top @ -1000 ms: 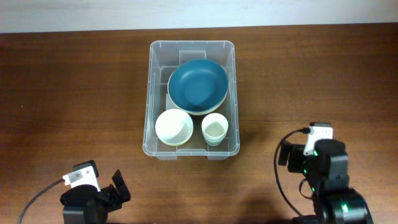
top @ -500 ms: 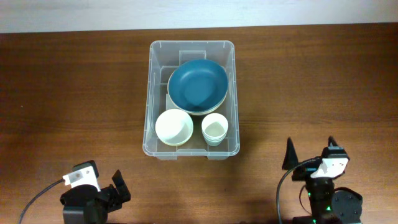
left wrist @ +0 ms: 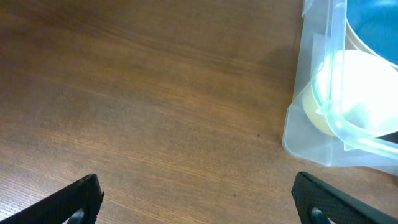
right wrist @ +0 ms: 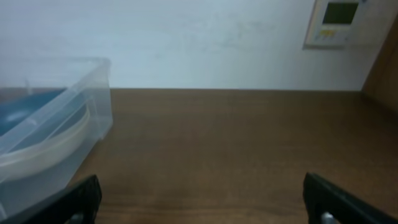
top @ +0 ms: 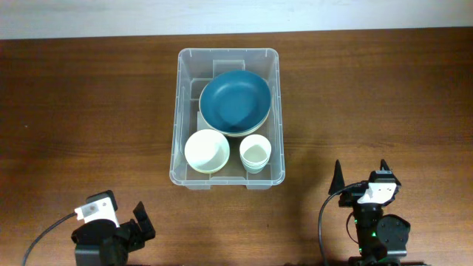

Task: Pack container

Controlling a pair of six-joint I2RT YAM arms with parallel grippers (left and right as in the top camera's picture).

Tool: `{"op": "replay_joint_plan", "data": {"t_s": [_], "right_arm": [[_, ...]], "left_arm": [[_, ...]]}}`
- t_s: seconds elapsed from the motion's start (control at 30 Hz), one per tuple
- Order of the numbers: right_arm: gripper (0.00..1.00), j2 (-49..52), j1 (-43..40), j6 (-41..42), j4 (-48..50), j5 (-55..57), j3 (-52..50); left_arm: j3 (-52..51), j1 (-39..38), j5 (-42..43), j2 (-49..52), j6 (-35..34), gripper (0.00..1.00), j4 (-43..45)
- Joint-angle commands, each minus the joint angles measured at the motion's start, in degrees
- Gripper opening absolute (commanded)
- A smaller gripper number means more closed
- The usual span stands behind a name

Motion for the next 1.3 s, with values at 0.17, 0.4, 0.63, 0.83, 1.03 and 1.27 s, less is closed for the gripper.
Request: {"op": "replay_joint_plan", "data": {"t_s": [0.17,0.4,0.63,0.83,1.03,1.27], "right_arm": [[0.99,-0.42,-0.44,-0.02,-0.52,-0.55,-0.26],[0.99,-0.42,-0.44,-0.02,-0.52,-0.55,-0.26],[0.99,-0.42,-0.44,-0.02,-0.52,-0.55,-0.26],[0.99,-0.42,-0.44,-0.02,-0.52,-0.55,-0.26],[0.99,-0.42,-0.44,-0.02,-0.52,-0.55,-0.26],[0.99,-0.42,-0.44,-0.02,-0.52,-0.55,-0.26]], "left_arm": [[-0.42,-0.07,0.04,-0.22,0.66,0.99,-0.02],[-0.42,-0.07,0.04,-0.22,0.66,0.99,0.0],[-0.42,-0.07,0.04,-0.22,0.66,0.99,0.0],[-0.42,-0.07,0.04,-0.22,0.66,1.0,0.0],[-0.96,0.24,0.31,-0.37,0.63,0.99,0.96],[-14.82,0.33,0.46,-9.03,1.14,0.99,17.29]]}}
